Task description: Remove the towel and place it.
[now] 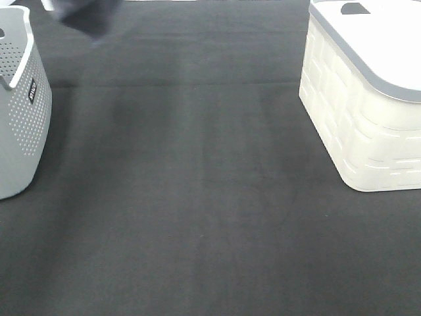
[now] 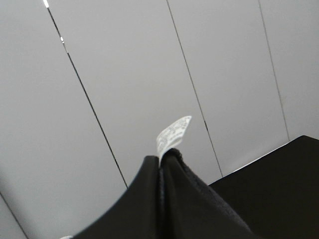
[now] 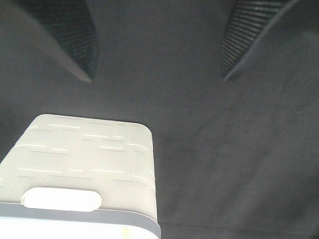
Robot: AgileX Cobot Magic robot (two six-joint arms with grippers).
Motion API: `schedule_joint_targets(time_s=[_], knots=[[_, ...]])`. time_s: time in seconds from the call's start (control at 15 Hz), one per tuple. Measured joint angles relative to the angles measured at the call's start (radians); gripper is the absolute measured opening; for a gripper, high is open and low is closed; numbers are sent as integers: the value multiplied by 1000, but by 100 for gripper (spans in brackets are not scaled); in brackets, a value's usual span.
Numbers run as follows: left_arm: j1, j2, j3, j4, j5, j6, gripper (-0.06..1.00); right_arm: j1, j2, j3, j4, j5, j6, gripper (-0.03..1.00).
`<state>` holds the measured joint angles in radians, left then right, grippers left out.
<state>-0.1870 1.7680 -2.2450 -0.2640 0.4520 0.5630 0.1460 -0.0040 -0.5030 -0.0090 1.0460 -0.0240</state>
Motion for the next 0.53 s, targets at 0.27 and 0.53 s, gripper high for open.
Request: schedule_joint_targets(time_s=[0.27,0.53], knots=[[-73,71,-1,34,28,-33,0,0,0,0,0,0,0,69],[-176,152,-1,410,117,-326,0,0,0,0,-1,0,0,69]])
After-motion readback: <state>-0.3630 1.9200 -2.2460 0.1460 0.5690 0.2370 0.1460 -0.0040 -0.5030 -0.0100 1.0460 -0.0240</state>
